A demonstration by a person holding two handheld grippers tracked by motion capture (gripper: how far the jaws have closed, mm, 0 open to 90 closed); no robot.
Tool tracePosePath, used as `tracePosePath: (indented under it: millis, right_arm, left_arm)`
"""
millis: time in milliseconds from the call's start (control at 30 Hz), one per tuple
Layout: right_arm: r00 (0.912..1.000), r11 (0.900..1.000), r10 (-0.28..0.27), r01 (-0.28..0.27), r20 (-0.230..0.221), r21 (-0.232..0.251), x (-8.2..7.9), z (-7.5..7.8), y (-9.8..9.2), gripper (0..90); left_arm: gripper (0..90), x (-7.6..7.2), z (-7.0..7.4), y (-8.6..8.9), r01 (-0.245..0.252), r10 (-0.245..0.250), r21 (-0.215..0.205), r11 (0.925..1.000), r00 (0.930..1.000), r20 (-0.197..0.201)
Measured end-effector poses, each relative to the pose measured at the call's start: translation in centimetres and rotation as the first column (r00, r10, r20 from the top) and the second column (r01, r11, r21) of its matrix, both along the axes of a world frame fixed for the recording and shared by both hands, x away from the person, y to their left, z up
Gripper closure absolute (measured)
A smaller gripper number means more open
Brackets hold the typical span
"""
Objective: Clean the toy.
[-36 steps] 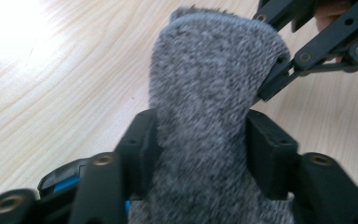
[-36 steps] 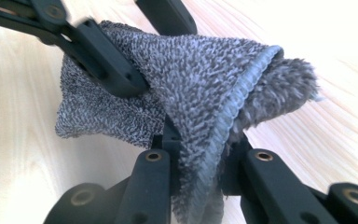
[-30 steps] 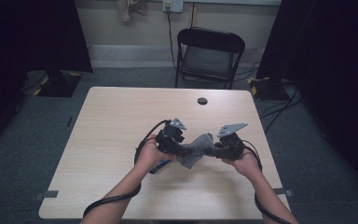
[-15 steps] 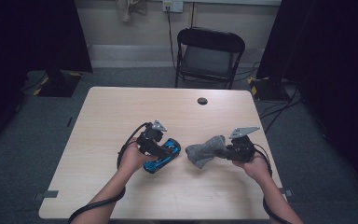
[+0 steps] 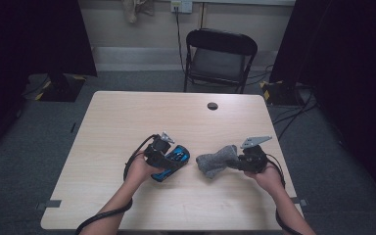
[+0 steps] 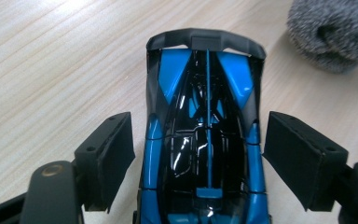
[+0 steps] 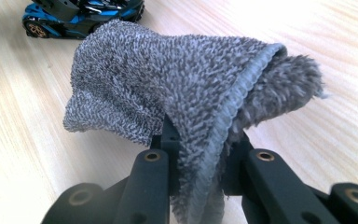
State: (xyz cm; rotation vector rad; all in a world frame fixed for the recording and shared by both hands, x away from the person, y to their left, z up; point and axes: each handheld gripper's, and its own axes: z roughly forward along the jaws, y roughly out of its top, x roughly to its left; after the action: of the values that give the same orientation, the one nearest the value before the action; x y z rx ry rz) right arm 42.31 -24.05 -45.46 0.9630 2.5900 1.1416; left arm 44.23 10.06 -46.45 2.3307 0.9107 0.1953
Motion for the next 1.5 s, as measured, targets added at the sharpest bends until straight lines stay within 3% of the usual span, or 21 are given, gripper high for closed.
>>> tracePosePath:
  millis: [133,233,533,667,733,833,1167,1333,1500]
  right_arm:
    - [1.0,1.0,-0.005,0.005,-0.001,-0.003,-0.1,-0.3,-0.2,76.5]
    - [0.9999,1.0,-0.011,0.011,-0.006,-0.005,-0.2,-0.6,-0.4,76.2]
    - [0.9993,0.999,-0.039,0.039,0.002,-0.013,-0.4,-1.3,-0.7,69.2]
    - [0.9993,0.999,-0.036,0.036,0.009,-0.016,-0.5,-1.6,-0.8,59.2]
    - [0.9992,0.999,-0.028,0.029,0.029,-0.038,-0.6,-1.8,-0.6,45.8]
    - [0.9987,0.998,-0.031,0.033,0.041,-0.045,-0.7,-1.8,-0.7,33.6]
    - [0.9944,0.998,-0.048,0.05,0.094,-0.024,-0.6,0.0,-1.9,23.4]
    - [0.9929,0.999,-0.022,0.025,0.117,-0.027,0.2,1.4,-0.8,20.7]
    - [0.9925,0.999,0.026,-0.021,0.119,-0.043,1.0,1.3,1.2,19.5]
  left_arm:
    - [21.6,0.1,-0.3,-0.4,0.005,-0.005,0.0,1.0,1.0,-0.008]
    - [21.6,0.0,-0.7,-0.6,0.018,-0.017,0.025,0.9995,0.9998,-0.01]
    - [20.5,0.0,-1.5,-0.4,-0.006,0.007,0.031,0.9995,0.9998,-0.021]
    - [20.7,-0.2,-1.7,-0.4,-0.003,0.004,0.039,0.9992,0.9998,-0.02]
    - [21.1,-0.2,-1.7,-0.3,0.002,-0.001,0.041,0.9992,0.9998,-0.017]
    - [21.2,-0.2,-1.7,-0.3,0.001,-0.001,0.049,0.9988,0.9999,-0.015]
    - [21.4,-0.3,-1.7,-0.2,0.004,-0.003,0.047,0.9989,0.9999,-0.014]
    - [21.1,-0.4,-1.8,-0.2,0.008,-0.007,0.045,0.9989,0.9999,-0.009]
    - [21.0,-0.6,-1.8,-0.1,0.025,-0.025,0.054,0.9982,0.9997,0.001]
